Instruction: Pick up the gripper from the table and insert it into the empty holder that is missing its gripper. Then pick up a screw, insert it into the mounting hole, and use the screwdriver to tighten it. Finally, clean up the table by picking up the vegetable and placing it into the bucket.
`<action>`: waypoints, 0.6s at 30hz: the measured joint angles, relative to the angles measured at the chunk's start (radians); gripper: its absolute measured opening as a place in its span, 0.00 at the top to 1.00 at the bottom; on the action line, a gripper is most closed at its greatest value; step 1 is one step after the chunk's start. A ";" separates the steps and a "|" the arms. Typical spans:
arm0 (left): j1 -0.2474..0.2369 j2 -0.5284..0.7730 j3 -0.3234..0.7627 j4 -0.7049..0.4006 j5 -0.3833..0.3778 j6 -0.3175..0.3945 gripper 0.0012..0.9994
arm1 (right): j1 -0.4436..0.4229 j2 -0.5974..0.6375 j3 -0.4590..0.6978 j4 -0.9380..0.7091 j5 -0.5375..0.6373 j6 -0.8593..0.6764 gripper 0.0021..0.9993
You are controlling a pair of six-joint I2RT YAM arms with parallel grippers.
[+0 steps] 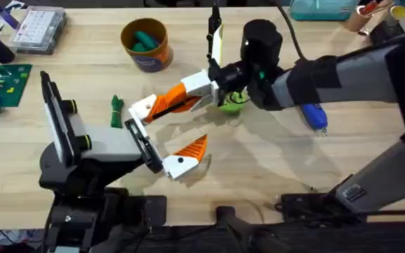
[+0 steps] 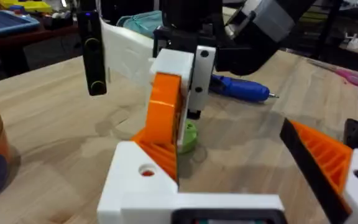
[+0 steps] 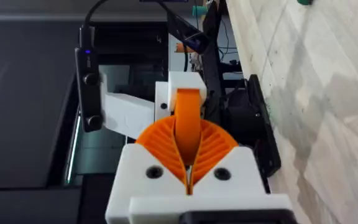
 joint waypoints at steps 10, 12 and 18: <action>0.003 0.000 0.000 0.000 -0.007 -0.009 0.01 | 0.000 0.053 0.052 0.006 -0.028 -0.008 0.99; 0.003 0.000 0.000 0.000 -0.008 -0.011 0.01 | 0.000 0.057 0.057 0.005 -0.032 -0.008 0.99; 0.004 0.000 0.000 0.000 -0.012 -0.010 0.01 | 0.000 0.059 0.068 0.001 -0.037 0.001 0.99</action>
